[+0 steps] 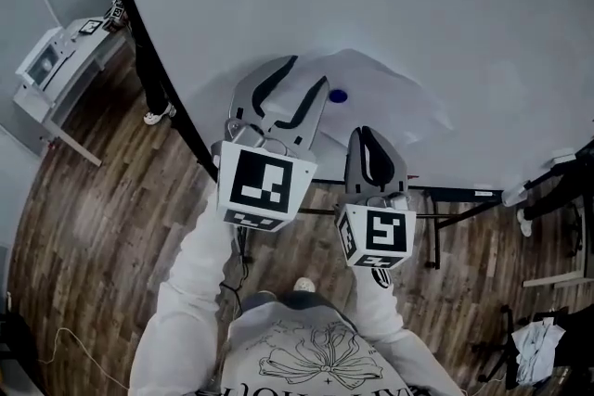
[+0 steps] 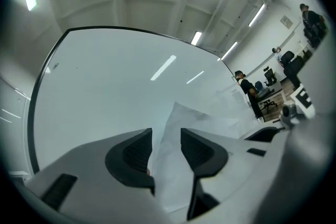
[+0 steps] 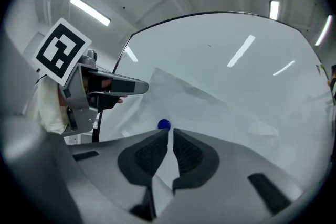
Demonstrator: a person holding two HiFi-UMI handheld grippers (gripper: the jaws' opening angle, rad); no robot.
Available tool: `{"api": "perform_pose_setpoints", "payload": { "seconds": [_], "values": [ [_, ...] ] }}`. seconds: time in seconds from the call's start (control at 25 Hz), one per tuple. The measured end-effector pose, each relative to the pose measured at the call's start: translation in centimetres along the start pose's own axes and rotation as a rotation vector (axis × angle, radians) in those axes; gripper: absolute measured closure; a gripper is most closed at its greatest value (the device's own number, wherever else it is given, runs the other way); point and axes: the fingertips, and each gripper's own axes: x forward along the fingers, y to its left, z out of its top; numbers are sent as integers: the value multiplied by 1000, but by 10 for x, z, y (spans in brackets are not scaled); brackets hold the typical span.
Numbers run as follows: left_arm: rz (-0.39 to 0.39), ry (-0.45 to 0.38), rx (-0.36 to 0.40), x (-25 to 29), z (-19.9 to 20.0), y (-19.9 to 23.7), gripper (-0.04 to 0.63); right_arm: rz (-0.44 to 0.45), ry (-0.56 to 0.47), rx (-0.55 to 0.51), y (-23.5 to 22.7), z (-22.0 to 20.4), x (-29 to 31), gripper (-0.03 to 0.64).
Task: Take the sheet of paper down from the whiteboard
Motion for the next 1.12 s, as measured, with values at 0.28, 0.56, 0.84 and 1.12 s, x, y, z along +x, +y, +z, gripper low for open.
{"api": "perform_pose_setpoints", "payload": {
  "seconds": [0.28, 0.56, 0.84, 1.12],
  "values": [
    [-65, 81, 85, 16, 2, -4, 443, 86, -1, 2, 2, -3, 11, 588],
    [-121, 145, 152, 19, 4, 4, 487, 96, -6, 0, 9, -1, 17, 581],
    [-120, 184, 208, 21, -5, 3, 580, 68, -19, -69, 18, 11, 30, 538],
    [-157, 191, 109, 19, -6, 6, 589, 25, 4, -164, 28, 12, 53, 482]
  ]
}}
